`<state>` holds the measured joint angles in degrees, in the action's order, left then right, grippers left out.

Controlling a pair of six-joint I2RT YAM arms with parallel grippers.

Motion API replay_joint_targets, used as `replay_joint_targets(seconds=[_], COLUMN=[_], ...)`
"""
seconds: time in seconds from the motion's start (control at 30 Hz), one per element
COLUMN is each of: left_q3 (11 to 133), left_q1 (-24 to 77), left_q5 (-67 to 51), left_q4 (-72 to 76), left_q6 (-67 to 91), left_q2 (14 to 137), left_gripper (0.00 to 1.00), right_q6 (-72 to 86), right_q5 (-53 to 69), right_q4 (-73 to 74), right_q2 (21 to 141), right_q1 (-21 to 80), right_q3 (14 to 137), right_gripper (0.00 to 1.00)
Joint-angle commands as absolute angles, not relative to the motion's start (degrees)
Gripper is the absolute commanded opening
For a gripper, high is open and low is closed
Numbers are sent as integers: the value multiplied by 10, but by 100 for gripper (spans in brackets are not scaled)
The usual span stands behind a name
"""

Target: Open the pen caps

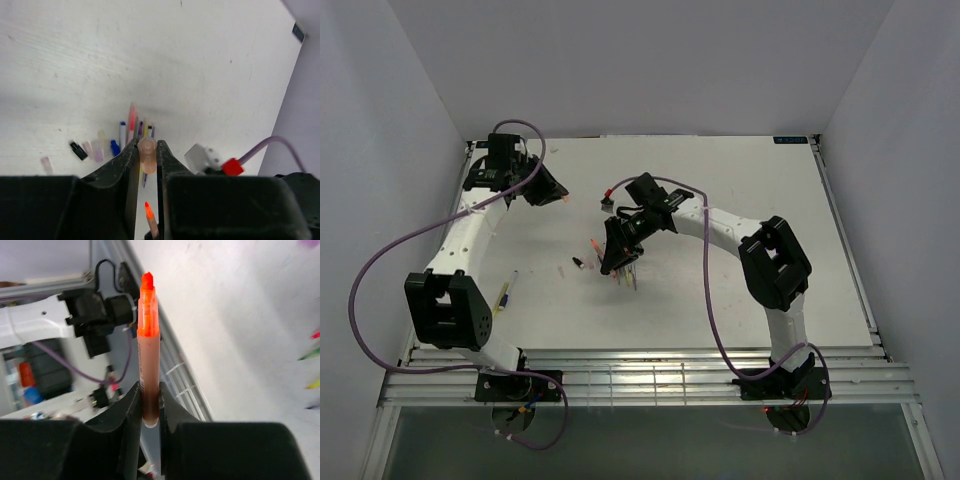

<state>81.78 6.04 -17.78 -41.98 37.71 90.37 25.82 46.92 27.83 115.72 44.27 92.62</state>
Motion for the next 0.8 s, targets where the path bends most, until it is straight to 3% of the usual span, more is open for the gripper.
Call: replay_joint_targets(seconds=[0.0,0.1,0.33,0.57,0.77], left_q3=[808,803,814,665,577], left_q1=[39,34,31,32,33], left_q5=[-131,-121,-77,-63,-69], left_q4=[-341,-345,-420,-445,-443], left_q6=[361,363,379,399,381], left_q2=[845,839,858,781,752], left_gripper=[0,0,0,0,0], right_q6=[366,415,388,272,221], right_q5=[637,662,585,455,383], right_q4=[199,121,182,329,349], right_q2=[1126,1118,1114,1134,1136], right_q1=[442,442,418,357,328], right_q3=[887,872,857,872,859], right_gripper=[8,8,8,8,8])
